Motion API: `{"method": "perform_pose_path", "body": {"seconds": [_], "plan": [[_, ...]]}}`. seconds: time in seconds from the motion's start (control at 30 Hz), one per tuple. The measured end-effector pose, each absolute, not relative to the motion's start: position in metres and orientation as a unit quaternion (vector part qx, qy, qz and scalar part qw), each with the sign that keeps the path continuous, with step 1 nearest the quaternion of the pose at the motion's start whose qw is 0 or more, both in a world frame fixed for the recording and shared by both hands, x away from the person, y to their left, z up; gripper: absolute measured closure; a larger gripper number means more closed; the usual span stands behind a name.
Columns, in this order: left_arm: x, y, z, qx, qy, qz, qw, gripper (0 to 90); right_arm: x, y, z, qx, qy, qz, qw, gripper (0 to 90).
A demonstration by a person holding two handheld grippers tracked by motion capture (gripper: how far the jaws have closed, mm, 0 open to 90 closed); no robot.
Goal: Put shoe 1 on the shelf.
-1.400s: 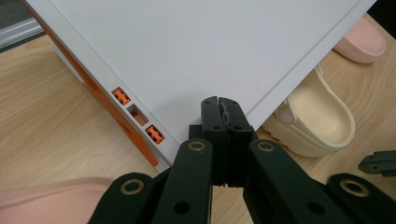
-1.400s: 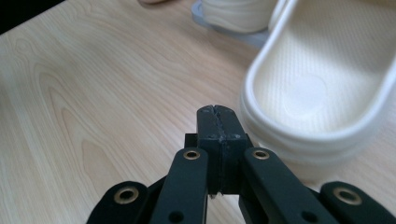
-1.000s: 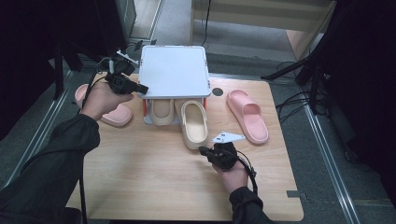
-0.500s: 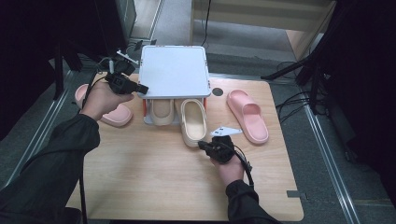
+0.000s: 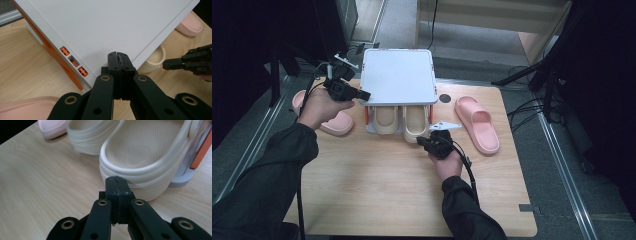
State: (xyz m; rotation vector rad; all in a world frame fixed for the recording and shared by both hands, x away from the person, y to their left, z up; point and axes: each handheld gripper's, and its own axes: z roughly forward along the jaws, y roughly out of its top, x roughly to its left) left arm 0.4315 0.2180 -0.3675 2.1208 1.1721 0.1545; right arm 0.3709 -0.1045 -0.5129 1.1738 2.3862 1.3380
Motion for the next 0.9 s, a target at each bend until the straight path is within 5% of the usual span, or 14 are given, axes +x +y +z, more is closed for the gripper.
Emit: {"method": "perform_pose_path", "body": {"seconds": [0.5, 0.9], "plan": [[0.432, 0.219, -0.368, 0.821, 0.446, 0.061, 0.352, 89.8, 0.405, -0.090, -0.516, 0.417, 0.785, 0.453, 0.071, 89.9], [0.434, 0.222, -0.369, 0.811, 0.455, 0.043, 0.364, 86.7, 0.386, -0.105, -0.505, 0.395, 0.796, 0.455, 0.060, 87.7]]}}
